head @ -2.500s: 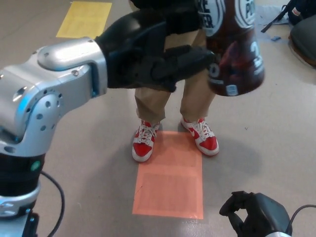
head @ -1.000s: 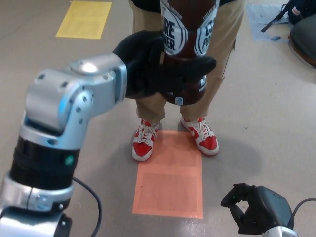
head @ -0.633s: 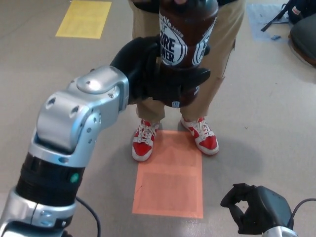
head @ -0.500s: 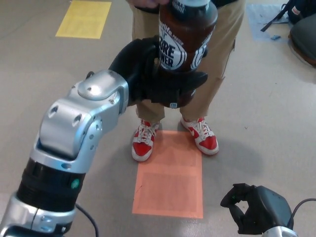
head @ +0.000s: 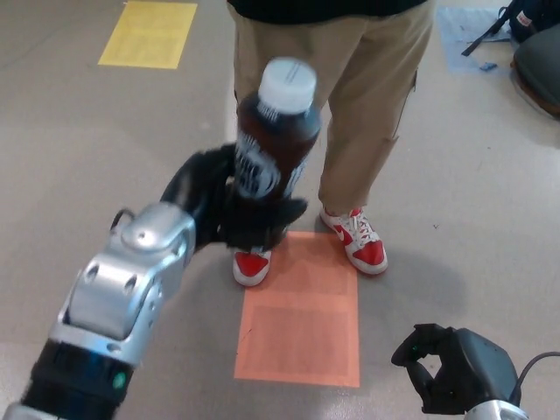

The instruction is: The robot recieved a bottle of protein shake from a person using its left hand and then shake the protein up and down 2 two times and hand it back to the person

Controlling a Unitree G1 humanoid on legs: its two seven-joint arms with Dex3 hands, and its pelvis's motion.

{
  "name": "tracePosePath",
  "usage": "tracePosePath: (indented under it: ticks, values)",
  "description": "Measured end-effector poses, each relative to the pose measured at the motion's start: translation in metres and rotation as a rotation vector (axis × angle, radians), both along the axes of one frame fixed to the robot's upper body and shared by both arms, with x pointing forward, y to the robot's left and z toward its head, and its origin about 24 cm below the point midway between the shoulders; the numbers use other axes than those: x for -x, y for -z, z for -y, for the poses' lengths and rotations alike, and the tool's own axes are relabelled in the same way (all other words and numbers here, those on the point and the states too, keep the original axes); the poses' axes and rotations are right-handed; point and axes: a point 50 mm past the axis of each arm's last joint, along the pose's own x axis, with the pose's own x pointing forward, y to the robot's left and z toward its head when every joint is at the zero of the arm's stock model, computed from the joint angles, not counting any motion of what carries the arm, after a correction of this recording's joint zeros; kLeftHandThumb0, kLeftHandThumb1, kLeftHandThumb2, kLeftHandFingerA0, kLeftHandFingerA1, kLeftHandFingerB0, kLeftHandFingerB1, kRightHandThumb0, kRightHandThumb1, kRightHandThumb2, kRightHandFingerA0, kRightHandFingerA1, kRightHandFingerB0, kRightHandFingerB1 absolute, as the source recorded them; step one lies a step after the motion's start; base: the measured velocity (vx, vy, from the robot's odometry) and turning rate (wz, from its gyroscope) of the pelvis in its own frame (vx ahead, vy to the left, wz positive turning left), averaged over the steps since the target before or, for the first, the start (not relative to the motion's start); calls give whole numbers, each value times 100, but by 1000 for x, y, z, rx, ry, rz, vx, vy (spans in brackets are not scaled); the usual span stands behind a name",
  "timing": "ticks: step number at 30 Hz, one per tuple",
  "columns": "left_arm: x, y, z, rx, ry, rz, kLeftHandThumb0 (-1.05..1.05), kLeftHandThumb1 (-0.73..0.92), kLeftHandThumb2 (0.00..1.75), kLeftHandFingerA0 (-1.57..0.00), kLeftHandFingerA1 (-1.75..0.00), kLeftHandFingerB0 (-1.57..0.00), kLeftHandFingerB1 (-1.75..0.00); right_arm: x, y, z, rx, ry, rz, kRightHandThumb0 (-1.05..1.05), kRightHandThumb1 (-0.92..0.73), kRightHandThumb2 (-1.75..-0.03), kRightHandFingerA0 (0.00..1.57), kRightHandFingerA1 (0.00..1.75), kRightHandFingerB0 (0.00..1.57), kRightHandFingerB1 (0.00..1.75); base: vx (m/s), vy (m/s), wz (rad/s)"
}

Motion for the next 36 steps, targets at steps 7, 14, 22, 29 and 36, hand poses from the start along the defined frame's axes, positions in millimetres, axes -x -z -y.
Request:
tracePosePath:
  ticks: [7,14,22,29,36]
  values:
    - [4,34,-20,-43,-73,-55,-22,85,67,-110,-65,-65,-88,0,0,0,-4,4,0,-47,-54,-115,95,111,96,79,0,0,0]
    - [7,53,-35,-64,-130,-70,-24,85,66,-110,-65,-67,-88,0,0,0,-7,5,-3,-46,-53,-112,95,111,93,82,0,0,0]
    - [1,44,-53,-40,-203,29,-24,86,66,-110,-73,-70,-84,-1,0,0,-14,10,-5,-47,-52,-114,95,110,92,83,0,0,0]
    - [-24,-60,-60,94,-260,446,-23,84,64,-108,-86,-68,-81,-1,-1,-2,-22,1,-2,-44,-51,-115,94,113,97,77,0,0,0]
    - [-6,47,-63,-45,-255,78,-24,85,65,-106,-92,-72,-82,-3,-2,-7,-35,-1,0,-47,-56,-113,95,111,92,81,0,0,0]
